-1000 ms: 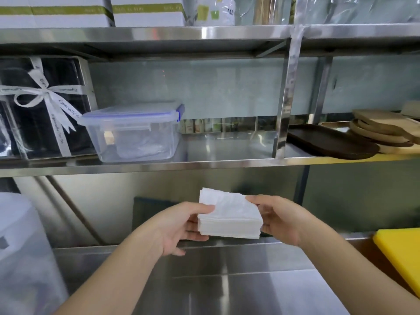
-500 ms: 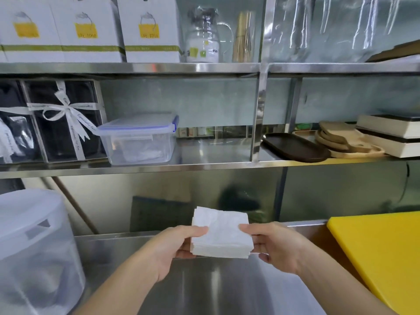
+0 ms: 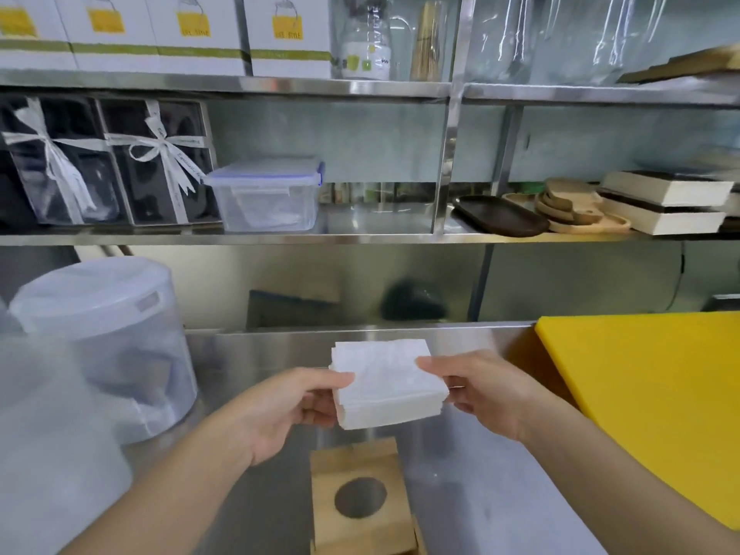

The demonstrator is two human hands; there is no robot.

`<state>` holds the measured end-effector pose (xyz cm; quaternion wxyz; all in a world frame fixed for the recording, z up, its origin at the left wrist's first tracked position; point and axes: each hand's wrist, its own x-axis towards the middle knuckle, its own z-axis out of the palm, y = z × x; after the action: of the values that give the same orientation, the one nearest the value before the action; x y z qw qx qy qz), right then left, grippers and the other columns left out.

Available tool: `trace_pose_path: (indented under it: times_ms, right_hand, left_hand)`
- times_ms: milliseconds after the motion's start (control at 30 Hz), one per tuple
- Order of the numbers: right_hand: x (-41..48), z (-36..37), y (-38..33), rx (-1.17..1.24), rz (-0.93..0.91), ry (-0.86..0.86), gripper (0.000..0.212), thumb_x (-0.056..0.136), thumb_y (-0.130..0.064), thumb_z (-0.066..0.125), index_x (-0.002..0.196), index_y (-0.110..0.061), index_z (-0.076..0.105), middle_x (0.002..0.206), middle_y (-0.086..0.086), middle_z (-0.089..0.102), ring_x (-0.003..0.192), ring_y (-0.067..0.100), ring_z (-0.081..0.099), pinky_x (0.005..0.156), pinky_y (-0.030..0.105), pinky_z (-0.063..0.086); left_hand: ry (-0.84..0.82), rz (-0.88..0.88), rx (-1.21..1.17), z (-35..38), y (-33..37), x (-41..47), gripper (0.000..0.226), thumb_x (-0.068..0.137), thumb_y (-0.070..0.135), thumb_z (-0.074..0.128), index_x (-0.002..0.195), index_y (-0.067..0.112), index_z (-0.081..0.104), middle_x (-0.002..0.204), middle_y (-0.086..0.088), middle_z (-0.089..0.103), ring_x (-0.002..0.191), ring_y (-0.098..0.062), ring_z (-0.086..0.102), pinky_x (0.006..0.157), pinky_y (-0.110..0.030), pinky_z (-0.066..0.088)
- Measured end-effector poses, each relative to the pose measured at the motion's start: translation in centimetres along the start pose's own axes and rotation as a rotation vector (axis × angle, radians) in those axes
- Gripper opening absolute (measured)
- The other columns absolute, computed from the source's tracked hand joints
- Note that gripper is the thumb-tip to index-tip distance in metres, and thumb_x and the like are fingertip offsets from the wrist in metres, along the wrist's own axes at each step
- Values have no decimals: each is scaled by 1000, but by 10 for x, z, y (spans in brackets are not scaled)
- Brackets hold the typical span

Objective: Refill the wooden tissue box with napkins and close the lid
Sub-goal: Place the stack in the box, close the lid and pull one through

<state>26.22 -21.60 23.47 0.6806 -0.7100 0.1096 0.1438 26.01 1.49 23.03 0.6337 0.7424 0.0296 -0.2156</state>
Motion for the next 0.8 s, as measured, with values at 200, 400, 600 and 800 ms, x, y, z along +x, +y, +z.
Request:
trace_pose_path:
  times_ms: [200, 400, 600, 800]
  right_hand:
    - [-34, 10, 39, -75, 54, -41, 43, 75, -28, 75, 106, 1, 66, 94, 17, 67, 83, 21, 60, 75, 27, 41]
    - [-63, 19, 69, -99, 127, -69, 14, 77, -20, 72, 72, -7, 69, 74, 7, 65, 64, 16, 55, 67, 26, 34]
    - [-79, 24, 100, -159, 155, -89, 12, 79, -20, 70, 74, -10, 71, 60, -3, 68, 47, 5, 57, 66, 28, 28]
    - [-85, 28, 120, -242, 93, -59, 13, 84, -18, 67, 81, -5, 69, 67, 1, 66, 58, 9, 56, 54, 11, 43]
  left_hand:
    - [36, -107, -15, 15, -33, -43, 23, 83, 26, 61, 98, 10, 70, 73, -3, 67, 69, -15, 57, 65, -25, 34]
    - [6, -236, 0, 19, -69, -67, 31, 75, 36, 67, 101, 20, 71, 76, -2, 72, 71, -16, 62, 93, -36, 25]
    - [22, -348, -25, 26, -95, -82, 27, 76, 31, 69, 96, 14, 64, 75, -4, 67, 59, -15, 57, 73, -30, 41]
    - [105, -330, 59, 35, -112, -90, 20, 81, 24, 65, 94, 9, 66, 71, -4, 69, 40, -11, 28, 46, -21, 29]
